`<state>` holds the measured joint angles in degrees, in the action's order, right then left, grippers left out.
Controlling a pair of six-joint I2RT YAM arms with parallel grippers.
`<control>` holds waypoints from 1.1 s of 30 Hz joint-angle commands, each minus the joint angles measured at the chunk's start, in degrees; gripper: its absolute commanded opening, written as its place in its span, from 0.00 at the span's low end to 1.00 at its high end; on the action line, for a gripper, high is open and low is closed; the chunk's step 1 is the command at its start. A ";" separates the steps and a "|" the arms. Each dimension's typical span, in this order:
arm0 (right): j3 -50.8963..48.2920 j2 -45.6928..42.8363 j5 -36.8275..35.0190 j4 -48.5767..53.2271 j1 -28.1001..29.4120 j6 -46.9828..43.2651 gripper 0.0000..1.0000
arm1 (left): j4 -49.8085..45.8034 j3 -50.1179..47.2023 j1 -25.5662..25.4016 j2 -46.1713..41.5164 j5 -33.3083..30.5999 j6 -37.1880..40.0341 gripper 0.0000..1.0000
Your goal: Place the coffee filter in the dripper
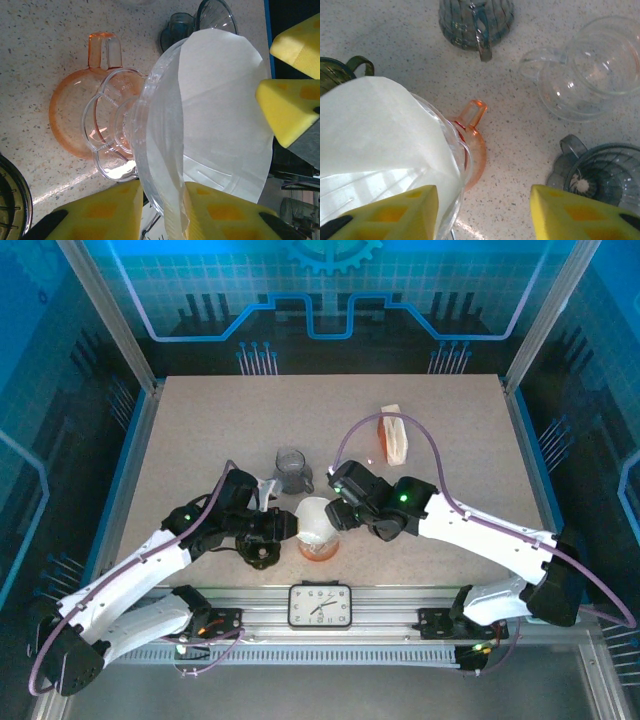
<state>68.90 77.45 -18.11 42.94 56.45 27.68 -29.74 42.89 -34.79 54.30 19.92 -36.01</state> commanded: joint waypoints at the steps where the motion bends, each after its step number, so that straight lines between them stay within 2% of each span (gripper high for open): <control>1: 2.09 0.37 2.53 -0.84 -0.07 -0.35 0.39 | -0.05 -0.98 -0.60 -0.61 0.29 0.04 0.29; 10: 1.82 2.23 1.79 -0.24 1.38 -0.43 0.07 | 0.29 -1.12 -0.60 -0.27 0.29 0.23 0.29; 14: 2.02 3.38 1.54 0.28 2.11 -0.52 0.01 | 0.33 -1.22 -0.60 -0.14 0.20 0.24 0.29; 17: 2.28 3.29 0.89 0.74 2.27 -0.35 0.01 | 0.46 -1.25 -0.52 -0.16 0.20 0.19 0.28; 22: 2.94 1.90 -0.70 1.07 2.48 -0.35 0.10 | 0.58 -1.50 -0.59 0.01 0.31 0.27 0.28; 24: 3.40 1.35 -2.17 1.77 2.69 0.21 0.26 | 0.64 -1.51 -0.55 0.19 0.29 0.28 0.28; 26: 3.10 0.51 -3.49 1.63 2.66 0.95 0.52 | 0.81 -1.55 -0.57 0.28 0.29 0.24 0.27; 28: 3.13 0.82 -2.57 1.15 2.08 1.10 0.62 | 0.82 -1.51 -0.61 0.23 0.30 0.31 0.28; 33: 5.95 6.09 2.41 1.34 0.96 0.59 0.67 | 0.82 -1.45 -0.61 0.36 0.14 0.28 0.28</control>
<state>72.29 80.66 -18.24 43.79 57.95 28.25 -29.30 41.93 -34.79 54.43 19.88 -36.01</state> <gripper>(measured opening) 0.667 0.278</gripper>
